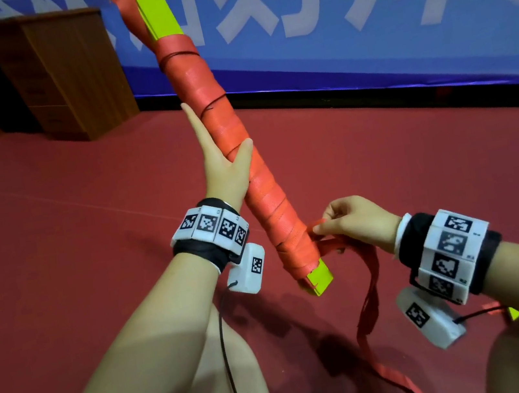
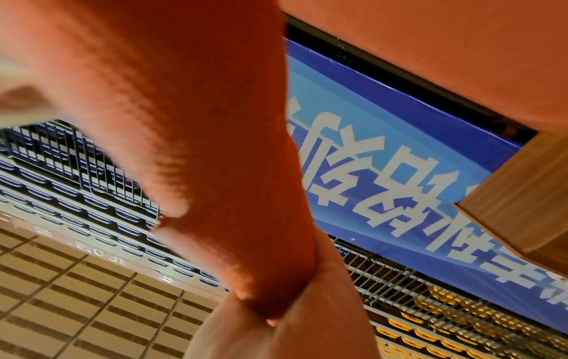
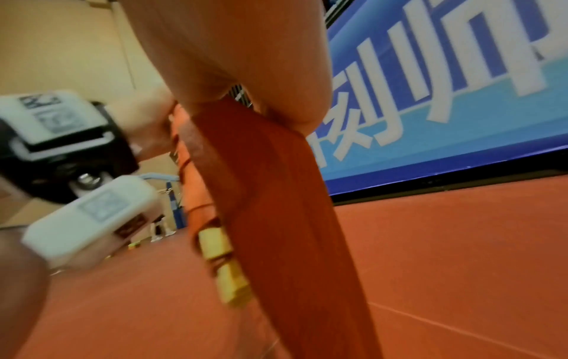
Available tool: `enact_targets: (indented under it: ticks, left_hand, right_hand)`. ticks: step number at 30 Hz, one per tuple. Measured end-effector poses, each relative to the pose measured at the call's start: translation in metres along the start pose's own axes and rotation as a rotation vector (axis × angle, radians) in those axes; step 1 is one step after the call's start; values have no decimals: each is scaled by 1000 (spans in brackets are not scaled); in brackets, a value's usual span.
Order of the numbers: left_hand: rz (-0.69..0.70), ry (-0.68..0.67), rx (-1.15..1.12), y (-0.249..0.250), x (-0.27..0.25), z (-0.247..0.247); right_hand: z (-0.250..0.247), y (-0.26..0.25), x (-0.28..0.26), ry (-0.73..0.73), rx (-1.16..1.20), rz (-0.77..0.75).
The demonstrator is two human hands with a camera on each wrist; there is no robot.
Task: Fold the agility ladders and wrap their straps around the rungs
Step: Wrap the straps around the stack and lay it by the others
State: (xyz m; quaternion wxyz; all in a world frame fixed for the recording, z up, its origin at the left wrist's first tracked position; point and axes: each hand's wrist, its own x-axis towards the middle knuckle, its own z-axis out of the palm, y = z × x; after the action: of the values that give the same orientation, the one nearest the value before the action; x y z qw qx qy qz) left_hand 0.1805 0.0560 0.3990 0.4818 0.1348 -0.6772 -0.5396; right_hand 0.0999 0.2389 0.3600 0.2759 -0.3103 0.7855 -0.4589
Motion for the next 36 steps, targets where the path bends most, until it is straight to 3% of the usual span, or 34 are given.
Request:
enact_targets:
  ticks: [4, 6, 10, 12, 15, 18, 20, 27, 31, 36]
  left_hand:
    - [33, 151, 40, -4, -9, 14]
    - [43, 221, 28, -4, -11, 18]
    - [-89, 199, -133, -3, -12, 24]
    - [-175, 138, -299, -2, -9, 20]
    - [-270, 43, -506, 2, 1, 9]
    - [-277, -64, -577, 10, 2, 1]
    - [-271, -90, -582, 13, -1, -1]
    - [-225, -1, -408, -2, 2, -6]
    - [-213, -41, -357, -2, 0, -7]
    - [-161, -103, -244, 3, -8, 0]
  right_hand:
    - [21, 3, -8, 150, -189, -118]
    - [29, 5, -13, 136, -308, -161]
    - [24, 16, -4, 154, -695, -325]
    - [13, 15, 1, 113, -628, -352]
    - [-1, 13, 2, -76, -333, -352]
    - [1, 9, -4, -309, -100, -359]
    - [6, 5, -6, -381, -2, -325]
    - [5, 6, -2, -198, 212, 25]
    - [5, 8, -2, -299, 336, 90]
    - [18, 11, -1, -350, 220, 111]
